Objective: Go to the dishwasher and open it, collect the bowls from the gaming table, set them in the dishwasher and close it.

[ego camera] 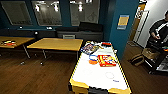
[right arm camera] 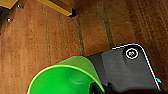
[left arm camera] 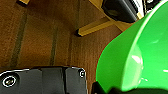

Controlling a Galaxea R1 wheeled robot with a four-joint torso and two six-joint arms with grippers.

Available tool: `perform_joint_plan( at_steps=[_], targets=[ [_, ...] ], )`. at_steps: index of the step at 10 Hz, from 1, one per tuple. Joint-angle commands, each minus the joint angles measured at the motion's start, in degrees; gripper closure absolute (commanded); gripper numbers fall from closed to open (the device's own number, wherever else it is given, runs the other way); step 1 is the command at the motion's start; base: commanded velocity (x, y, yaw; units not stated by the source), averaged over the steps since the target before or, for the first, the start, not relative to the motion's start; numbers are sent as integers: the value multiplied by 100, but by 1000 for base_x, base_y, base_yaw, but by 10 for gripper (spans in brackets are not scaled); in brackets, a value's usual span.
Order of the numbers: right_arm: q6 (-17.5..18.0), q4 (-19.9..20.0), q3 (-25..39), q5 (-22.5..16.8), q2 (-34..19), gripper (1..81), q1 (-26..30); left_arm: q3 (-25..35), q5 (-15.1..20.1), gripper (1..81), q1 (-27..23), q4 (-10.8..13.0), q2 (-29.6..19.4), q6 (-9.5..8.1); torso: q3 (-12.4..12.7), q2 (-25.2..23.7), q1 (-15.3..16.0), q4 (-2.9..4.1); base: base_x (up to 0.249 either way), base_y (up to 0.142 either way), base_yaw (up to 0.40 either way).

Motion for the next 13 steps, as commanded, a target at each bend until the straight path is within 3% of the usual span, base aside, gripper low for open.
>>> perform_joint_plan(
  at_steps=[1,6,13],
  targets=[
    [8,-149,-93,-137,-92,811,258,155,200,811,-341,128,-139,0,0,0,0,0,-140,0,0],
    [-1,-157,-294,-128,49,811,187,-30,86,811,-121,180,1,0,0,0,0,0,-144,0,0],
    [-1,-157,-374,-137,137,811,135,-250,-257,811,301,462,116,0,2,0,-2,0,-150,0,0]
  ],
)
